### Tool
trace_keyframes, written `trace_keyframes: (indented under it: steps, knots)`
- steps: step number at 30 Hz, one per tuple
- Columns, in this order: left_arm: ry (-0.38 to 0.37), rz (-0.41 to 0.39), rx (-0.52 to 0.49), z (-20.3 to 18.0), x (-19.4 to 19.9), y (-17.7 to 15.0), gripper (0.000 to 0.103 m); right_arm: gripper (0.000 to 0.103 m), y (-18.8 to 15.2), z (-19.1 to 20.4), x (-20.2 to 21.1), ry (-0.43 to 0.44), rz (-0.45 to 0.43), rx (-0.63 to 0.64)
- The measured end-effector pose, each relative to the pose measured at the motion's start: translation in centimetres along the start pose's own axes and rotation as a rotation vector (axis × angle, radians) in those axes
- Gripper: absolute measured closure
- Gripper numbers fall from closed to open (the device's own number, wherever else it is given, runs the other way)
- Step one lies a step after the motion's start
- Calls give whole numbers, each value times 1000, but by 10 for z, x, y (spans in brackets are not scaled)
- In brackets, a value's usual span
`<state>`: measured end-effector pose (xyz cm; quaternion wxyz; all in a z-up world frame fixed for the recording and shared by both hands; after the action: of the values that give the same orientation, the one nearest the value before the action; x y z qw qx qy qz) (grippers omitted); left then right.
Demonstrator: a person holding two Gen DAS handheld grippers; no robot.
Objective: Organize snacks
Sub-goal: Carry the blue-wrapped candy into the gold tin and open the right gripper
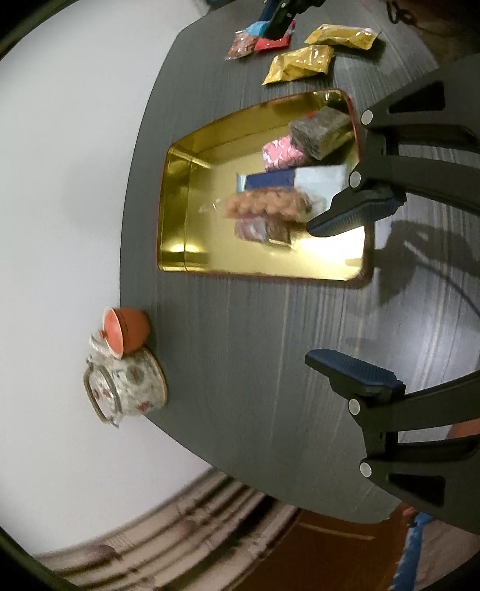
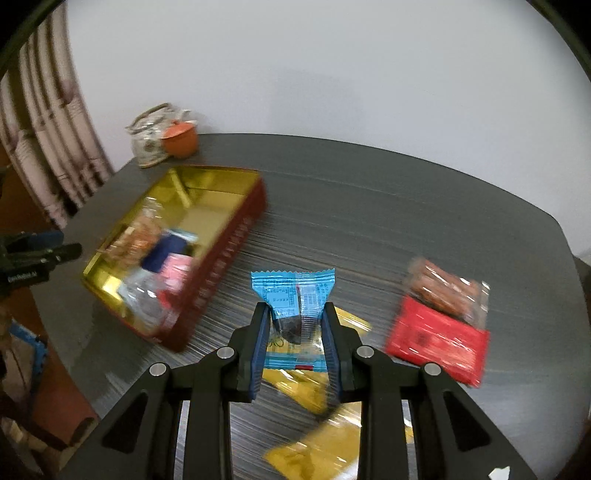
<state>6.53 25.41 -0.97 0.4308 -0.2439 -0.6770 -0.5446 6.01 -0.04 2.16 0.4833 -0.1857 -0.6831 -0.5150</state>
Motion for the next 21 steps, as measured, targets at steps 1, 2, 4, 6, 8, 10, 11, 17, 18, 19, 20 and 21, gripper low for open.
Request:
trace_keyframes:
  steps: [1,2,4,6,8,10,11,17,18,19,20,21]
  knots:
    - [-2,2,13,4,0,-1,38,78,6,8,-1,12,-5,14]
    - [-3,5,20,7,0,-2,38,78,11,14,-2,20,-9,24]
    - [9,12,33,16,-2,-5,37,78,21,27,-5,34,-16,48]
    - [10,21,58,25,-5,-7,37,78,30,37,-10,49,-17,58]
    - [12,25,80,31,-7,-7,37,78,38,46,-14,58,-16,69]
    - [12,22,96,36,-7,-6,37,78,44,53,-18,64,-13,78]
    - [11,25,104,38,-8,-6,37,78,47,57,-21,68,-10,80]
    - [21,22,116,43,-7,-7,36,78,57,76,-37,81,9,104]
    - [23,22,118,43,-8,-7,36,78,58,79,-40,82,12,112]
    - [26,22,121,44,-8,-6,36,78,59,82,-42,81,15,121]
    - [28,24,127,45,-8,-6,36,78,60,82,-45,80,19,126]
    - [28,26,129,45,-9,-6,36,78,61,84,-47,80,22,128]
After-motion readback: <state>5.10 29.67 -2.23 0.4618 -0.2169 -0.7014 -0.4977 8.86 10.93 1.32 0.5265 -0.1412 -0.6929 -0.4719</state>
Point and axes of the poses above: each gripper's, at about its wrist camera, not at the fingertips, and x roughly against the way its jaws point, z to its left, y to its top, the point moved 3 cm from there along -x, roughly the way its jaws point, and after that the axes turned 12 degrees about x, right-handed, at the moved point
